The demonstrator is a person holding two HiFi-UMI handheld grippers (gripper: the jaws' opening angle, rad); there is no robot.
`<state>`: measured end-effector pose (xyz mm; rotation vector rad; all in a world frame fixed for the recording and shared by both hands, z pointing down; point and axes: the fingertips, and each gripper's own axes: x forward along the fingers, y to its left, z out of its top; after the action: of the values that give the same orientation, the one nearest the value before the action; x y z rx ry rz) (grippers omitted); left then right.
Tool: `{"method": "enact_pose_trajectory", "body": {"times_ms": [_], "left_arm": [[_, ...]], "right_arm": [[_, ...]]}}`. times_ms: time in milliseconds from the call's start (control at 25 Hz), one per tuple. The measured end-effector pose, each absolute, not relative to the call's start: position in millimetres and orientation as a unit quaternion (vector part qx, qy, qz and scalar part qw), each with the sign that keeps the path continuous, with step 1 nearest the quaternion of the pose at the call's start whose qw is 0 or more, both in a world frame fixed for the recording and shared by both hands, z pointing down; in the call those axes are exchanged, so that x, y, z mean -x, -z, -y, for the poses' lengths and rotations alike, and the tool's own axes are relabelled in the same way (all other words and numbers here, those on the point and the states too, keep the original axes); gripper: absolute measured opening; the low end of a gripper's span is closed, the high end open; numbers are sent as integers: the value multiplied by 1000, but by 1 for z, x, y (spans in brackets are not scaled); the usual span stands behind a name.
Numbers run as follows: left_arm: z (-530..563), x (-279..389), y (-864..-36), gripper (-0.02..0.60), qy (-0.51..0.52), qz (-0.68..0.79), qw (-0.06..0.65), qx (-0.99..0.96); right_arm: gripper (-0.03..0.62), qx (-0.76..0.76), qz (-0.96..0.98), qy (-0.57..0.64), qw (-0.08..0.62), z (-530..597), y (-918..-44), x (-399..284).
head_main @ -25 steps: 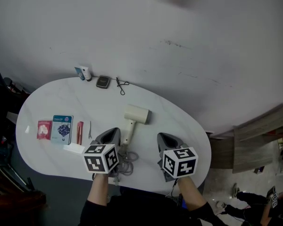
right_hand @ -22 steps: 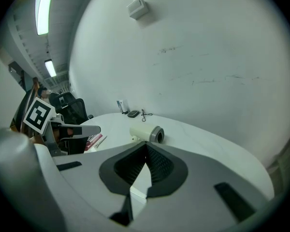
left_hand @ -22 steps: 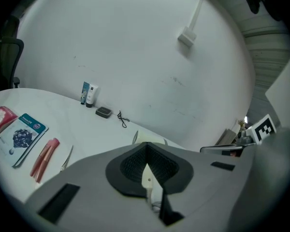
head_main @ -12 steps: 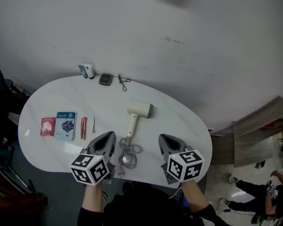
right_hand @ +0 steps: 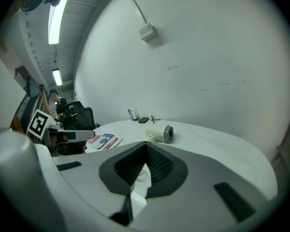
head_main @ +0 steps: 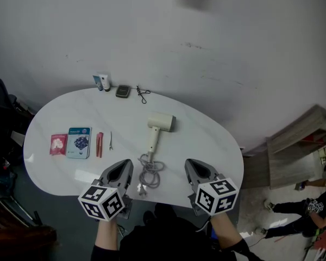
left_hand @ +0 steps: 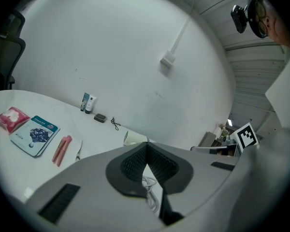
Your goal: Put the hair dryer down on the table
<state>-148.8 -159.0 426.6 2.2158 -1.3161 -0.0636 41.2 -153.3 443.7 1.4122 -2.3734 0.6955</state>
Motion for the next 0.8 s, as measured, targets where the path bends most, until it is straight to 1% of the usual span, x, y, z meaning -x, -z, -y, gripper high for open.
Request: {"method": "enact_pose_trajectory", "body": {"times_ms": [800], "left_arm": [[112, 163, -408, 8, 33, 478, 259, -838]], "right_arm": [[2, -490, 835, -208, 142, 102, -428, -22]]}}
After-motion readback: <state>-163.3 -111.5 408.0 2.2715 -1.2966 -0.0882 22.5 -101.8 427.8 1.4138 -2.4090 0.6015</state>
